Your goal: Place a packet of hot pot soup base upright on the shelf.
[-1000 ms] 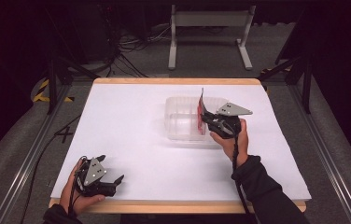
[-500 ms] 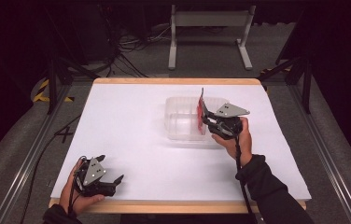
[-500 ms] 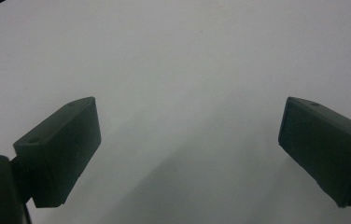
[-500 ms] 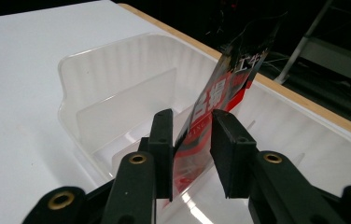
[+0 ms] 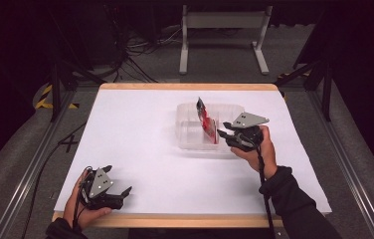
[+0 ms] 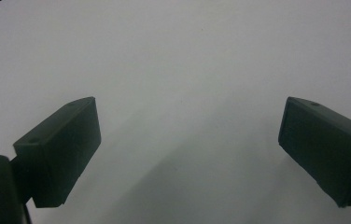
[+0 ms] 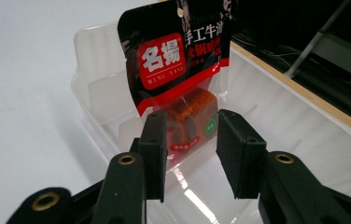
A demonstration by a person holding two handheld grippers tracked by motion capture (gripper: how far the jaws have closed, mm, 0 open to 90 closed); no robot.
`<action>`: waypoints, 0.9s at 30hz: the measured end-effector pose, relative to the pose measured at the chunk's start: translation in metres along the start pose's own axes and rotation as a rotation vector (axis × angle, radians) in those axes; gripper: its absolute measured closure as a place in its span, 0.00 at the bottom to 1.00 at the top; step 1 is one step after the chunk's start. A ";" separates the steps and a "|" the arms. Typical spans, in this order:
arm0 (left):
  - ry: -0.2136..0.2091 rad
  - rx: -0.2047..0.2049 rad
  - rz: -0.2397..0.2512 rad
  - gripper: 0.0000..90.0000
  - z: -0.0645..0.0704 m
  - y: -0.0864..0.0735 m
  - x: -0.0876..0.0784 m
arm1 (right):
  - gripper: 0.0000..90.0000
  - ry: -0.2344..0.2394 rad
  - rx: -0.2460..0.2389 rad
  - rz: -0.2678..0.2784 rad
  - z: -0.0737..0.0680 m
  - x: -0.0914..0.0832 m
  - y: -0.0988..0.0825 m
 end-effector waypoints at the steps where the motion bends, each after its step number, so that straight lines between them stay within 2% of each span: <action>1: 0.001 0.000 0.000 0.07 0.000 0.000 0.000 | 0.70 0.006 0.002 -0.001 0.000 -0.002 0.000; 7: 0.003 0.005 -0.001 0.07 0.000 0.000 0.000 | 0.69 0.008 -0.023 -0.020 0.001 -0.011 -0.005; 10: 0.004 0.003 -0.002 0.07 0.000 0.000 0.000 | 0.69 -0.001 -0.054 -0.037 0.002 -0.016 -0.008; 12: 0.004 0.008 -0.003 0.07 -0.001 0.000 0.000 | 0.67 0.011 -0.054 -0.041 0.000 -0.019 -0.009; 17: 0.006 -0.001 -0.001 0.07 -0.001 0.000 0.000 | 0.67 0.026 -0.097 -0.068 -0.004 -0.026 -0.017; 27: 0.007 -0.007 0.005 0.07 -0.002 0.000 0.000 | 0.61 0.028 -0.154 -0.092 -0.006 -0.042 -0.030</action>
Point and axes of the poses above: each handheld gripper's, and its own axes: x roughly forward along the jaws, y roughly out of its top, z roughly to its right, the point moved 10 cm from there along x, roughly forward along the jaws, and after that the axes turned 6 degrees about -x, right-handed, at the moved point
